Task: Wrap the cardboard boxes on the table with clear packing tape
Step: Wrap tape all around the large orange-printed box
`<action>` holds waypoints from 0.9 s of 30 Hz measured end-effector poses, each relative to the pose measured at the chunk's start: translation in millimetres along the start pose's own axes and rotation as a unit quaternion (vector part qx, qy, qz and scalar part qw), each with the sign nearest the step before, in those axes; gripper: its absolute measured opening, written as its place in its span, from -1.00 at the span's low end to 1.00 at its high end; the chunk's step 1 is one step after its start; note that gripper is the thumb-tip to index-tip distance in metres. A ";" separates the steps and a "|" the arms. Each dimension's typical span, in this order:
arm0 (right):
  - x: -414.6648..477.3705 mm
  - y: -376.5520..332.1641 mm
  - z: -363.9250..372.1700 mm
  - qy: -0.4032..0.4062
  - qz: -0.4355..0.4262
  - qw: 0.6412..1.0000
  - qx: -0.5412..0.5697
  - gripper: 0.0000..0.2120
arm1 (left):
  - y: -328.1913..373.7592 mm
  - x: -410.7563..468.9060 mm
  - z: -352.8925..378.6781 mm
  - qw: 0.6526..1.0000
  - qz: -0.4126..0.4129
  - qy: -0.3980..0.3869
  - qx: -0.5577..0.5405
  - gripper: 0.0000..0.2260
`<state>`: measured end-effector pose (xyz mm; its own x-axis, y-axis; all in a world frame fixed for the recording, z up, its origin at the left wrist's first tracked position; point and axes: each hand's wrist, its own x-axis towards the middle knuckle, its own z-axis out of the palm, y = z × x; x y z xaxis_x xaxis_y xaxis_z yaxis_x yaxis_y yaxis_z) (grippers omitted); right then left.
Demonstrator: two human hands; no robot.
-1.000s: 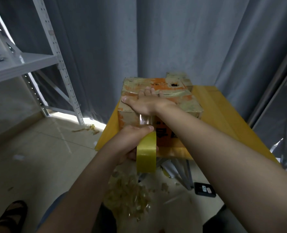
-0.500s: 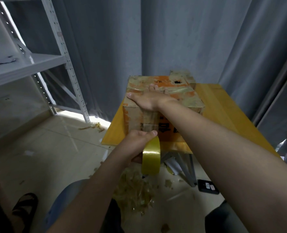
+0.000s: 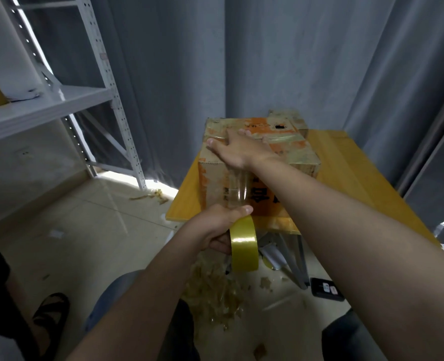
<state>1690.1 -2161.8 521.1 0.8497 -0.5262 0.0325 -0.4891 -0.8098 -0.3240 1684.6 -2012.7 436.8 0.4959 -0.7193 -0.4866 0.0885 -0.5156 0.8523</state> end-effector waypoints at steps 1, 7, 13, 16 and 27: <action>0.2 0.6 1.1 0.022 -0.008 1.000 0.012 -0.21 | 0.0 -0.1 -0.5 1.000 0.004 0.000 0.004 -0.54; -8.6 2.6 4.3 0.170 -0.055 0.981 0.081 -0.55 | -11.7 -4.1 -1.4 0.999 0.026 0.008 -0.022 -0.61; -33.1 18.5 7.6 0.331 -0.154 0.814 0.452 -0.64 | -13.3 -10.1 2.9 0.997 0.024 0.030 -0.063 -0.79; -58.5 34.9 12.7 0.373 -0.134 0.794 0.461 -0.59 | -11.3 -10.4 5.0 0.995 0.035 0.074 -0.062 -0.78; -122.9 98.9 51.6 0.450 0.134 0.721 0.510 -0.68 | -16.0 -15.4 -4.4 0.980 0.050 0.189 0.040 -0.29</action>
<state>1547.4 -2163.8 436.3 0.0563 -0.9549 0.2914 0.1774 -0.2776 -0.9442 1679.4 -1991.3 431.5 0.7846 -0.5519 -0.2825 -0.0369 -0.4964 0.8673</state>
